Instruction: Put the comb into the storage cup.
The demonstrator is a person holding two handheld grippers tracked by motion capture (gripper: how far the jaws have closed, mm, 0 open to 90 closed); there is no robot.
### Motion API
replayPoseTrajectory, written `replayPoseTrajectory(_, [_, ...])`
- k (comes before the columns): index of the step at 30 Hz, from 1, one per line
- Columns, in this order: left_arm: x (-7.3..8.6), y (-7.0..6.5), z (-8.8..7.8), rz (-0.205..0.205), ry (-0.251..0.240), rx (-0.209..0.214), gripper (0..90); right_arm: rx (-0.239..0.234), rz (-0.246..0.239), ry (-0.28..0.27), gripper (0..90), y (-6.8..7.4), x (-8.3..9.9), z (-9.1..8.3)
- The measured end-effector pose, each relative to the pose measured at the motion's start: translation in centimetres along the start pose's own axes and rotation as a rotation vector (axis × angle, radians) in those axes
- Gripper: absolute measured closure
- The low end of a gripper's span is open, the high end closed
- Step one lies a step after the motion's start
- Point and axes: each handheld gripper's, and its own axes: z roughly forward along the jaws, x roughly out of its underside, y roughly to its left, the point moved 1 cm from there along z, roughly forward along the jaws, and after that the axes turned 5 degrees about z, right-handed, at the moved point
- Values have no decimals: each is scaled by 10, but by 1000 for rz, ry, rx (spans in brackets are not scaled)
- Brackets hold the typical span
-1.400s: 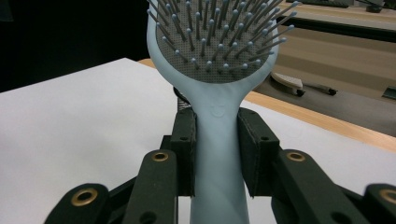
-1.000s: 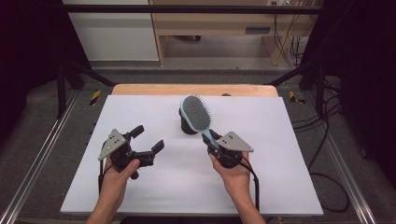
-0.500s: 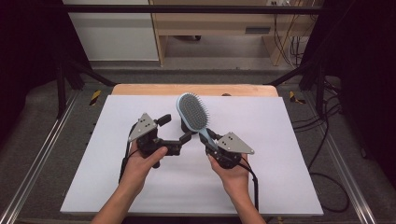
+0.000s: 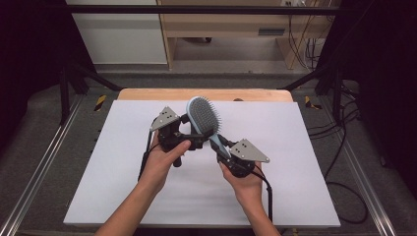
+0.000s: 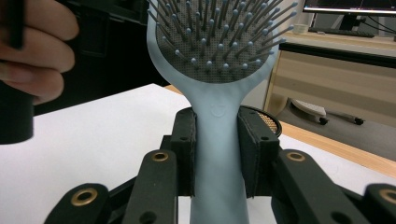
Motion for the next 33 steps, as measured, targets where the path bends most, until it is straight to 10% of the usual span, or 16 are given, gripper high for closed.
replayPoseTrajectory(17, [4, 1, 11, -78, -8, 39, 201, -25, 30, -3, 694, 1, 2, 4])
replayPoseTrajectory(33, [7, 0, 11, -151, -14, -14, 401, -43, 54, 13, 694, 1, 5, 7])
